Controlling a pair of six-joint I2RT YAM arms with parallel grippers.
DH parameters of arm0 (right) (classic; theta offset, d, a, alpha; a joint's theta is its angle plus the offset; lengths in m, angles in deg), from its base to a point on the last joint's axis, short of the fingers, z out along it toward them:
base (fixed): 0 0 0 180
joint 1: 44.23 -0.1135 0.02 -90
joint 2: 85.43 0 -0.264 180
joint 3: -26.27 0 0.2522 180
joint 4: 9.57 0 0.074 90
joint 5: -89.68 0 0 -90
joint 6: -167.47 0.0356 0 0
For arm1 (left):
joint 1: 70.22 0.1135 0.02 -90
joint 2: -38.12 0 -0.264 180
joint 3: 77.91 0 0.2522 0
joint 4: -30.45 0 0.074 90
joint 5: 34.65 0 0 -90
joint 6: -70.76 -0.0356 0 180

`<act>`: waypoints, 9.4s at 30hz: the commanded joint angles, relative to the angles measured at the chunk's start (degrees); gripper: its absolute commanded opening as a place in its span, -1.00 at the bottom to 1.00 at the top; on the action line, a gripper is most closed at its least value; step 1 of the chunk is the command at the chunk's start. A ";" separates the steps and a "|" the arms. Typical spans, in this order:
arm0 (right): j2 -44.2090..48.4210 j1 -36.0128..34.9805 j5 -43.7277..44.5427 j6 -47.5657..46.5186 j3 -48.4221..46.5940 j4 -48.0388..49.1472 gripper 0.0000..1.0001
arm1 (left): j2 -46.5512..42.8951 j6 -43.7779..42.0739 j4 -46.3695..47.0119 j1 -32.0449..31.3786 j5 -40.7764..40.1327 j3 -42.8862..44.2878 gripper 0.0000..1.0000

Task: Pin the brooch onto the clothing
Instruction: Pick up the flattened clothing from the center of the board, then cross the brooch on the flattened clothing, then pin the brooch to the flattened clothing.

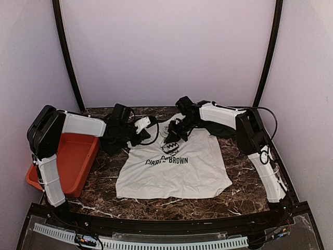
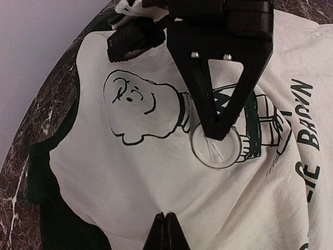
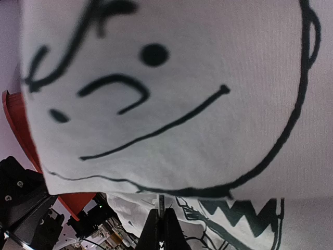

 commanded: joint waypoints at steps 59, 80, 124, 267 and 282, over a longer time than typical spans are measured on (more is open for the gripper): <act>-5.78 0.20 -12.20 3.37 -6.07 2.95 -1.00 | -4.70 -9.95 1.38 -3.75 1.77 -4.77 -0.99; -4.68 -0.56 -12.27 -2.70 -6.25 -1.63 -1.00 | -5.23 -11.06 1.83 -3.81 0.18 -5.58 -0.99; -5.50 -2.70 -7.82 -8.55 -10.10 -8.81 -1.00 | -4.40 -11.76 2.34 -3.96 -2.32 -5.24 -0.99; 3.69 -3.81 -29.59 -34.38 -1.79 3.97 -1.00 | -5.31 43.67 -8.17 8.74 42.01 -1.65 0.26; 3.90 -3.83 -29.63 -34.86 -2.29 3.49 -1.00 | -3.63 44.13 -7.97 8.71 43.35 -0.80 0.06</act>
